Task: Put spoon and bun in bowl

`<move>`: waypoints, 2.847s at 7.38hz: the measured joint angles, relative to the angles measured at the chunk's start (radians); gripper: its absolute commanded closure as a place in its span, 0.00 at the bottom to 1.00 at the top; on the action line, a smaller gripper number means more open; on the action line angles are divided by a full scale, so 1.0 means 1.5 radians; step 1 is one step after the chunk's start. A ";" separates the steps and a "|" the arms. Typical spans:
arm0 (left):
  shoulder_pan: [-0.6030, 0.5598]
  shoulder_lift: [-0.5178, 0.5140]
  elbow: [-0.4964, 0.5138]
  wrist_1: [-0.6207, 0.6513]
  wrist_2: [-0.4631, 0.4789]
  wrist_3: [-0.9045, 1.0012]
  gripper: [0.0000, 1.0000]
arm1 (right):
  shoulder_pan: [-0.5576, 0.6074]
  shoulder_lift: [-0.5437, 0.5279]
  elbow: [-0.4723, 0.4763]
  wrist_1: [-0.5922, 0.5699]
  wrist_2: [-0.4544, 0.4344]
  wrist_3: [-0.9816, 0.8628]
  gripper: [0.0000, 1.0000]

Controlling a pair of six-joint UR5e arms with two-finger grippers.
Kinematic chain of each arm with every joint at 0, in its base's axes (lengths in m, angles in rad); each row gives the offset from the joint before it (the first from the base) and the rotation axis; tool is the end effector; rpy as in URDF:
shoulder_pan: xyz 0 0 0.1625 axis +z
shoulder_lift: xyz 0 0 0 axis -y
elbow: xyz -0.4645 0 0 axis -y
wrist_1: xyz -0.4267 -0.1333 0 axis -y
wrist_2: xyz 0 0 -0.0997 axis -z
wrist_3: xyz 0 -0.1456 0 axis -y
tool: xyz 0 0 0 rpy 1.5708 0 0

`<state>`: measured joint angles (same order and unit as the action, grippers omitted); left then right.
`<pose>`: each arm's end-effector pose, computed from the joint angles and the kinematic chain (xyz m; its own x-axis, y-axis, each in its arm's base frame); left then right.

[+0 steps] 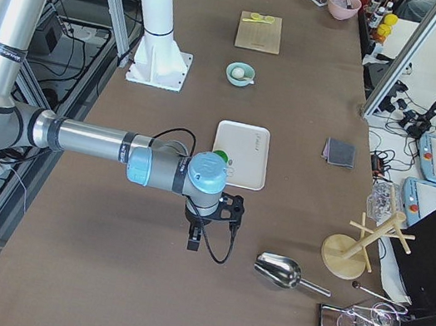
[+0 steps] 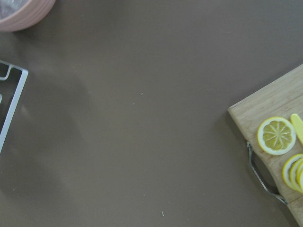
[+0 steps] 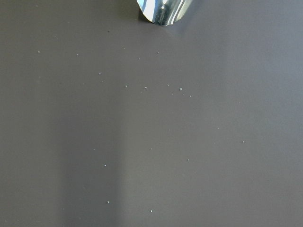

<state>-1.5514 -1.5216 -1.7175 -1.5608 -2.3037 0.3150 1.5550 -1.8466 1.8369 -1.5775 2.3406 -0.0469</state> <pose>-0.0260 -0.5112 0.6840 0.6995 0.3779 -0.6066 -0.2482 0.9244 0.2896 0.0257 -0.3986 0.7198 0.7166 -0.0468 0.6959 0.0494 0.9986 0.0162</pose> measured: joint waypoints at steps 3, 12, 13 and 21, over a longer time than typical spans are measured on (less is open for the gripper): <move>-0.020 0.016 -0.007 -0.006 0.004 0.003 0.01 | 0.000 0.006 0.006 0.000 0.019 0.002 0.00; -0.019 0.028 -0.020 -0.009 -0.003 0.006 0.01 | 0.000 0.007 0.004 0.000 0.058 0.001 0.00; -0.018 0.028 -0.019 -0.009 -0.003 0.006 0.01 | 0.000 0.007 0.004 0.000 0.058 0.001 0.00; -0.017 0.028 -0.018 -0.010 -0.003 0.006 0.01 | -0.001 0.007 0.004 0.000 0.061 0.001 0.00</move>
<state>-1.5770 -1.4803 -1.7452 -1.5754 -2.3080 0.3233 1.5540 -1.8362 1.8423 -1.5769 2.4317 -0.0460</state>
